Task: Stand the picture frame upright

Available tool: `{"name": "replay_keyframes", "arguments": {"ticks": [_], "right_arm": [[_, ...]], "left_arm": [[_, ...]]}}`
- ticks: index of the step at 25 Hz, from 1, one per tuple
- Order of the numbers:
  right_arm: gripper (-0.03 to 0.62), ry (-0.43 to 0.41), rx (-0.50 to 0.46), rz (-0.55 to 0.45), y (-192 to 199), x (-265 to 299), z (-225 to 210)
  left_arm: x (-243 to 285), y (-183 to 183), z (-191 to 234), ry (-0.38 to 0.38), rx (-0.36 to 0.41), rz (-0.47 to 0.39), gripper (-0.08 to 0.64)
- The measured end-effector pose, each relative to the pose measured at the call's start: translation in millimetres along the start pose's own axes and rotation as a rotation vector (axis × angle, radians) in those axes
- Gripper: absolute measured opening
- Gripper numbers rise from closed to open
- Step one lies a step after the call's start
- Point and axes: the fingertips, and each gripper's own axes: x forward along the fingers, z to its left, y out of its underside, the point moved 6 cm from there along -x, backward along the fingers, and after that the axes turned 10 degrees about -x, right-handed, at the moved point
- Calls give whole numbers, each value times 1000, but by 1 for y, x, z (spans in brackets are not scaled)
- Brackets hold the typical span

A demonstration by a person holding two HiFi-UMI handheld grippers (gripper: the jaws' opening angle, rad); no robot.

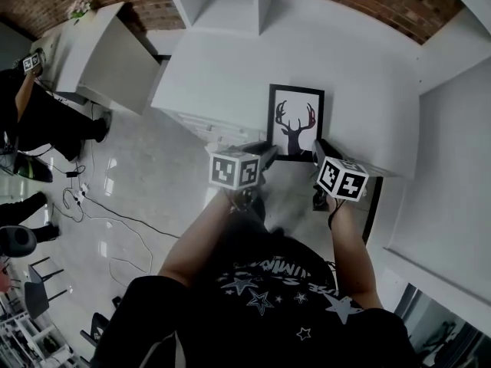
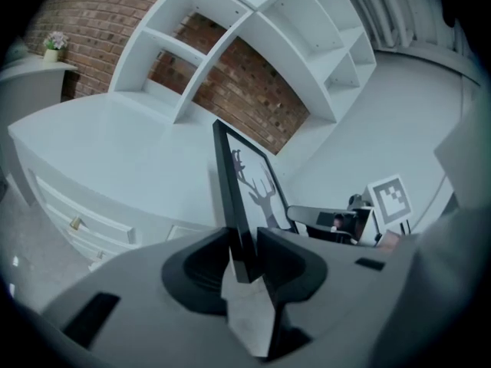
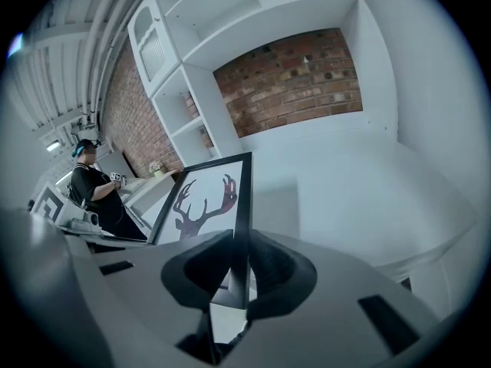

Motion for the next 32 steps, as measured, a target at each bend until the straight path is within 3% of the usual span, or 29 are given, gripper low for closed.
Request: {"name": "replay_keyframes", "arguments": {"ticks": [9, 19, 25, 32], "right_arm": [[74, -102, -73, -72, -11, -27, 11], [74, -185, -125, -167, -33, -41, 35], [74, -178, -152, -211, -54, -20, 38], [74, -152, -140, -275, -104, 37, 44]], "left_arm": [[-32, 15, -27, -44, -18, -151, 115], [-66, 10, -37, -90, -20, -259, 115], [-59, -18, -19, -63, 4, -278, 114], [-44, -94, 18, -52, 58, -268, 115]]}}
